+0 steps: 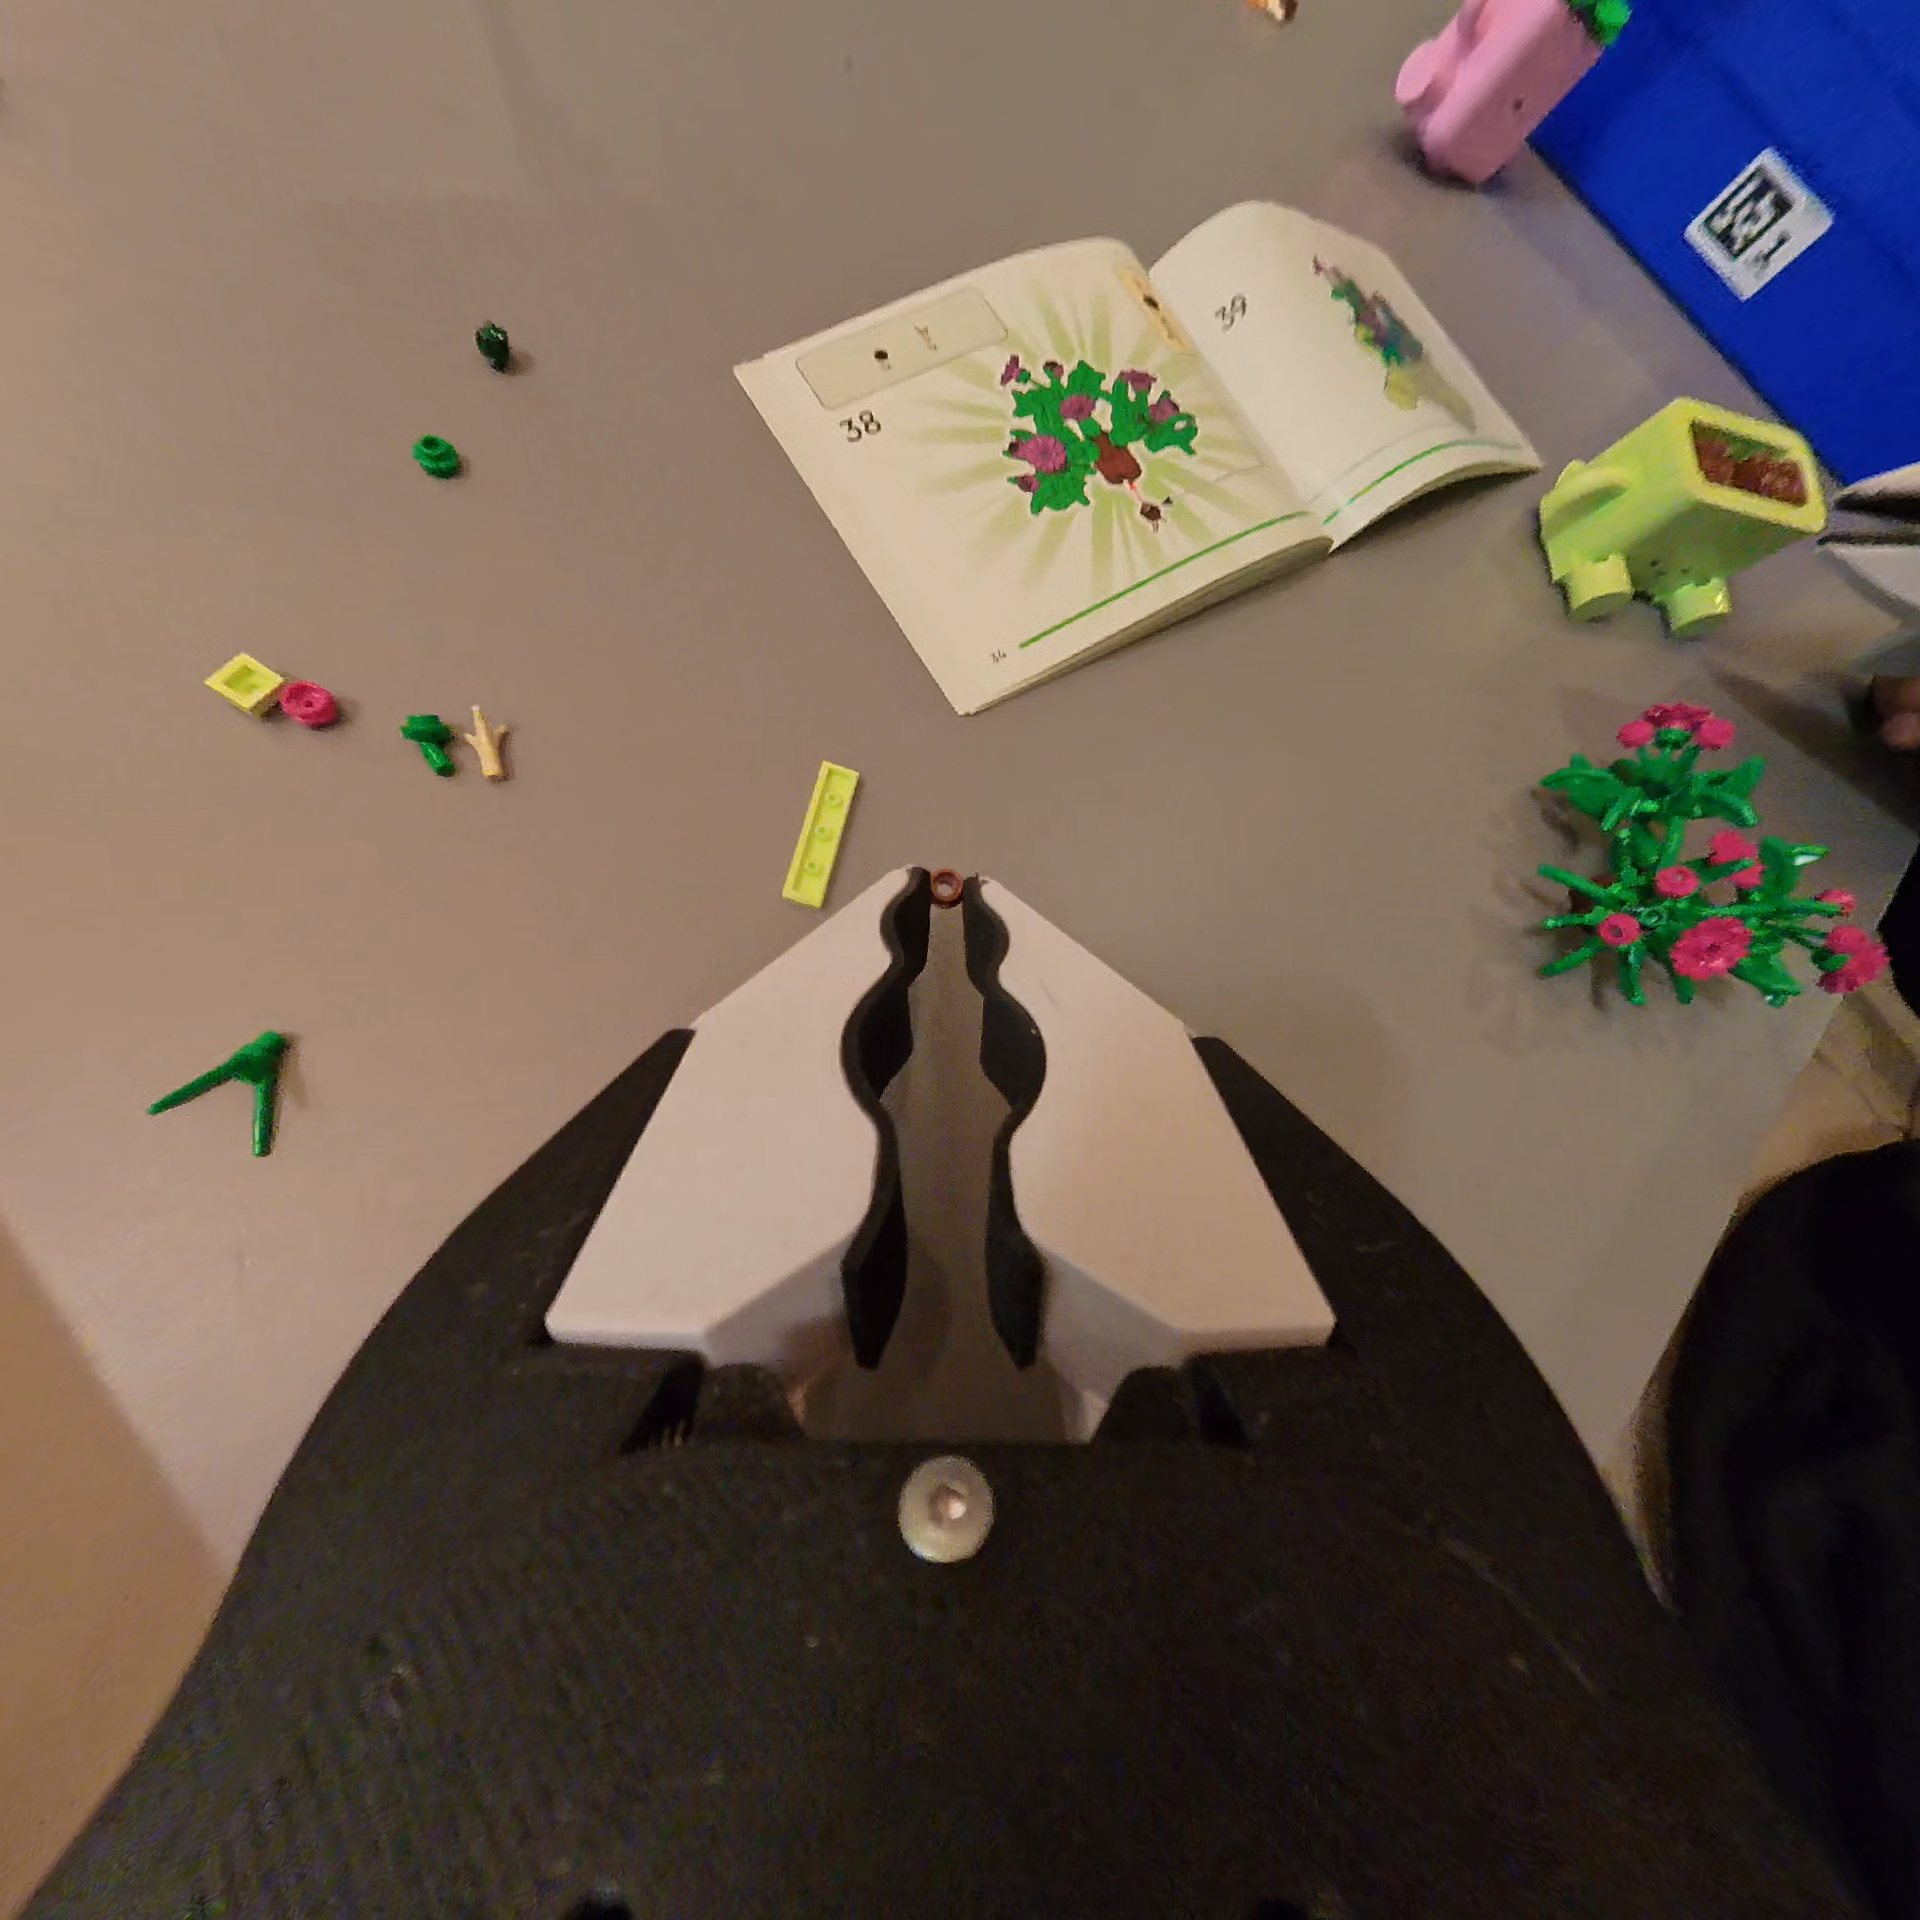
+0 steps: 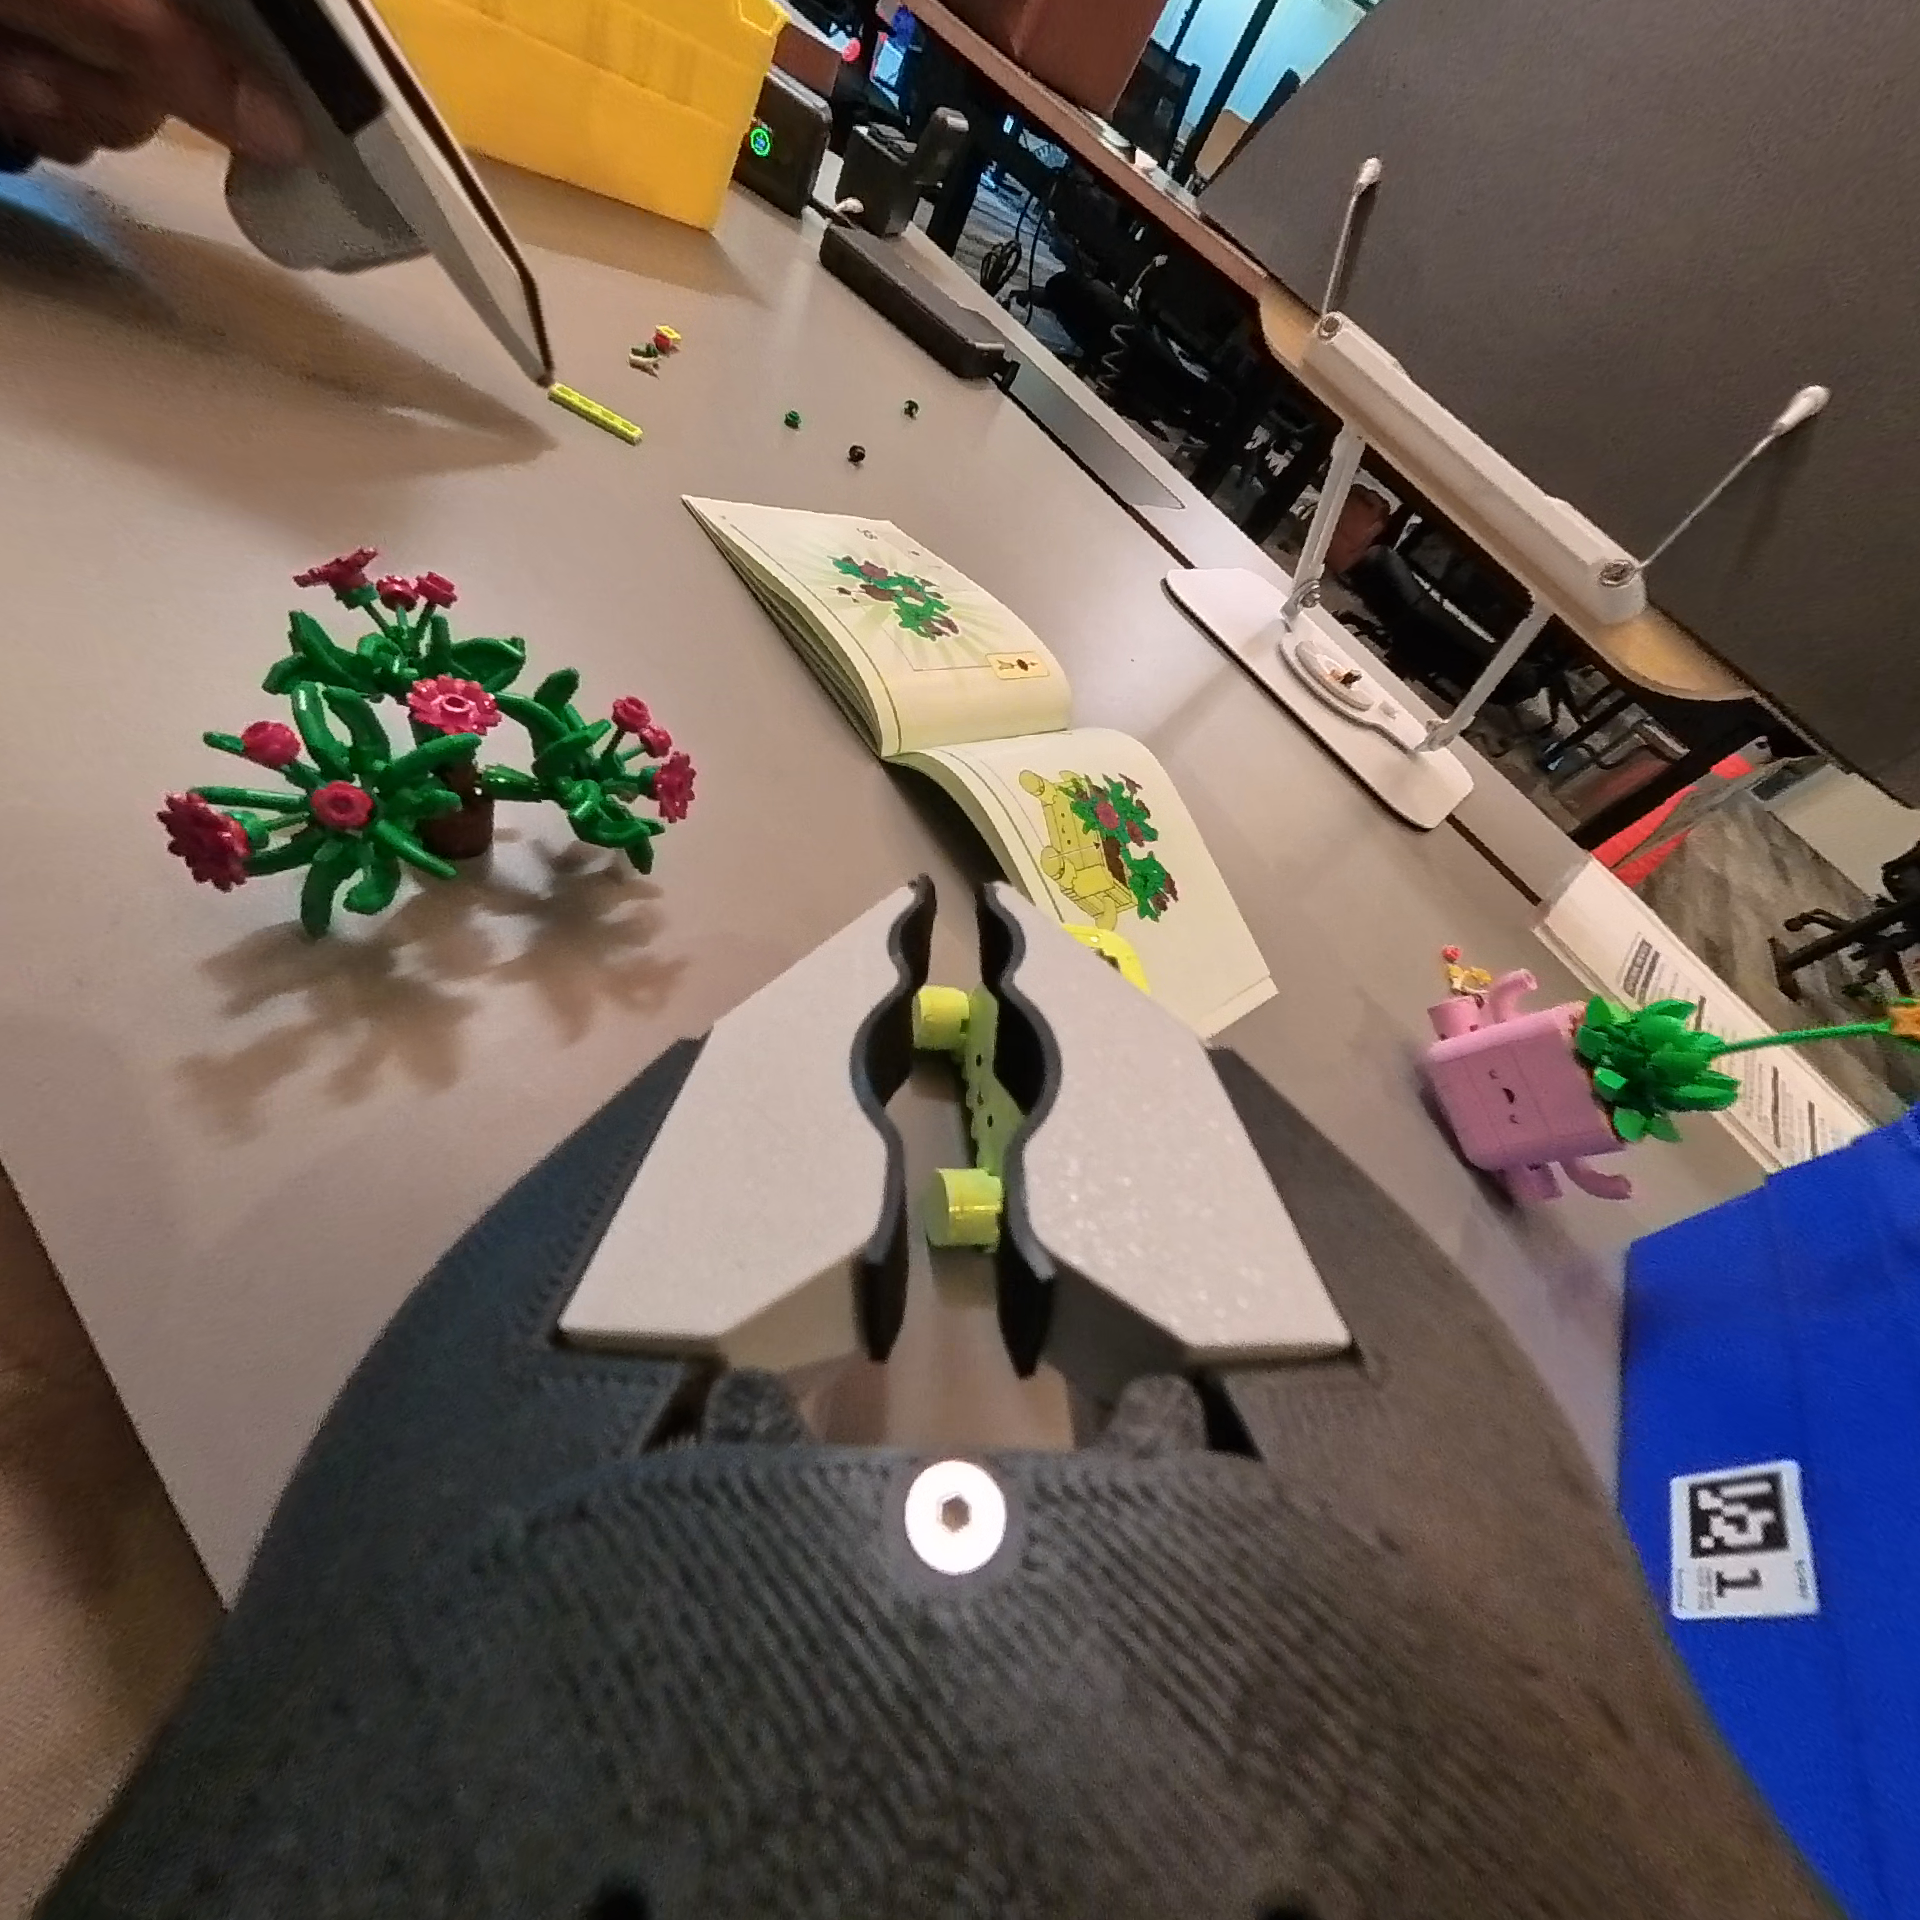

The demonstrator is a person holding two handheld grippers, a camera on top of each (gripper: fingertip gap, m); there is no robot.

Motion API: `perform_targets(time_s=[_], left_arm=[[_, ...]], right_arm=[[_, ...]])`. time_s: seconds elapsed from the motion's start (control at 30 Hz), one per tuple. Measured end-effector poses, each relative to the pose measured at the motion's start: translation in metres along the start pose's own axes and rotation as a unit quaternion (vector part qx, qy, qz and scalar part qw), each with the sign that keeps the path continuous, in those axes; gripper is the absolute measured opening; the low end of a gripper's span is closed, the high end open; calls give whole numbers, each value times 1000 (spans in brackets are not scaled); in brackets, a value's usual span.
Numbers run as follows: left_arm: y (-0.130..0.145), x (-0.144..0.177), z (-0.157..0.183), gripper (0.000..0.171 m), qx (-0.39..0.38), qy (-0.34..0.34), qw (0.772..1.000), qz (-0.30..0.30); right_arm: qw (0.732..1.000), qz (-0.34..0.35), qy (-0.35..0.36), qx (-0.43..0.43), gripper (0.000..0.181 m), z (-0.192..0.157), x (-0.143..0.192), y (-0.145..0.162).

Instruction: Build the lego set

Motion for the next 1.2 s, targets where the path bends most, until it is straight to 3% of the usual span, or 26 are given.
perform_targets(time_s=[0.57, 0.9, 1.03, 1.13, 1.2], left_arm=[[12, -12, 9, 8, -15, 16, 999, -43], [0, -5, 4, 11, -4, 23, 1000, -9], [-13, 3, -24, 18, -3, -49, 999, 21], [-18, 6, -49, 19, -52, -146, 988, 18], [-21, 2, -55, 16, -69, -169, 983, 18]], right_arm=[[1000, -2, 0, -1, 6, 0, 0, 0], [1000, -5, 2, 3, 6, 0, -1, 1], [1000, -7, 1, 3, 6, 0, -1, 2], [1000, -8, -1, 4, 6, 0, -2, 2], [1000, -8, -1, 6, 6, -1, -2, 2]])
Point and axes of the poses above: each gripper's, where its closed fingertips meet, x back along the fingers, y out of its underside, z = x × y across the jaws, the point moved 2 cm from there along x, back along the fingers, and after that the axes turned 8 degrees about z, right-handed, at the moved point
